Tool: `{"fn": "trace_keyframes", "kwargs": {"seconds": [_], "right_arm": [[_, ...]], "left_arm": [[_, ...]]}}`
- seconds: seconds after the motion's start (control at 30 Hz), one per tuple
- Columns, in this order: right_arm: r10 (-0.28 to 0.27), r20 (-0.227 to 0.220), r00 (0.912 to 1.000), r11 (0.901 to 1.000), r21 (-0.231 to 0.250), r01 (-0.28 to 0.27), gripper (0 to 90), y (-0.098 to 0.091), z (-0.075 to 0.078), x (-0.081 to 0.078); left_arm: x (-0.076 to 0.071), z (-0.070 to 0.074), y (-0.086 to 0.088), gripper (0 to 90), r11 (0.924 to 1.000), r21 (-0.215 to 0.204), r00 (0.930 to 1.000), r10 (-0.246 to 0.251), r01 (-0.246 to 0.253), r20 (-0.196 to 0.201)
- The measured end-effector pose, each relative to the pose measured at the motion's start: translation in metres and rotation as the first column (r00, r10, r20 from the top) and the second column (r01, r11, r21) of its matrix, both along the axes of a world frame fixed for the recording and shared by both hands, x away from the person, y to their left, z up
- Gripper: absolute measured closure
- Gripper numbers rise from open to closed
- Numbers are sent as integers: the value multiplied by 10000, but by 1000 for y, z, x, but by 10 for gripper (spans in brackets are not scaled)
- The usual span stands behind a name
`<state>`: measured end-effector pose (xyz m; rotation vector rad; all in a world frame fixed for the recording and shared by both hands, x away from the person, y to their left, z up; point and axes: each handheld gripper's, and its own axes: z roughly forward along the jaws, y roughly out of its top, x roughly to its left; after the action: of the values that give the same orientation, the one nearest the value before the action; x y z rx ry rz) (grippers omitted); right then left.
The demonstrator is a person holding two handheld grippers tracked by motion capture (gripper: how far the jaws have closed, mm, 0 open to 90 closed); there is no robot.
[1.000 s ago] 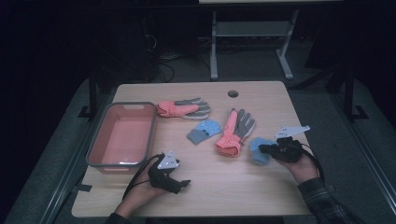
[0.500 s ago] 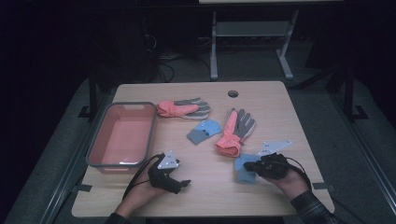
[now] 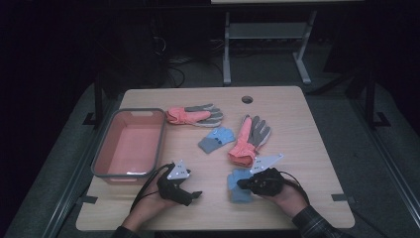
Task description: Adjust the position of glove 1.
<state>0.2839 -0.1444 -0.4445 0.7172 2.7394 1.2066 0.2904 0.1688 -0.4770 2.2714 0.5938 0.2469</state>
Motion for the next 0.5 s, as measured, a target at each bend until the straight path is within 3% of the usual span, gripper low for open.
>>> {"fn": "trace_keyframes", "kwargs": {"seconds": [0.2,0.23,0.37,0.4,0.43,0.5], "right_arm": [[24,81,10000,10000,-94,-23,872,15,-4,0],[52,27,10000,9999,-118,-52,802,19,-5,1],[39,-28,10000,10000,-78,-39,739,19,-5,1],[-52,-20,10000,10000,-31,52,747,16,-4,1],[-53,-36,10000,10000,-29,53,813,9,-2,2],[-113,-17,9999,9999,-78,113,829,6,-2,2]], "left_arm": [[0,0,0,126,10000,6,10000,-6,6,-2],[0,0,0,126,10000,1,10000,-2,2,1],[0,0,0,126,10000,-2,10000,-4,4,2],[0,0,0,126,10000,-2,10000,-5,5,1],[0,0,0,126,10000,7,10000,-8,8,-9],[0,0,0,126,10000,9,10000,2,-2,-9]]}}
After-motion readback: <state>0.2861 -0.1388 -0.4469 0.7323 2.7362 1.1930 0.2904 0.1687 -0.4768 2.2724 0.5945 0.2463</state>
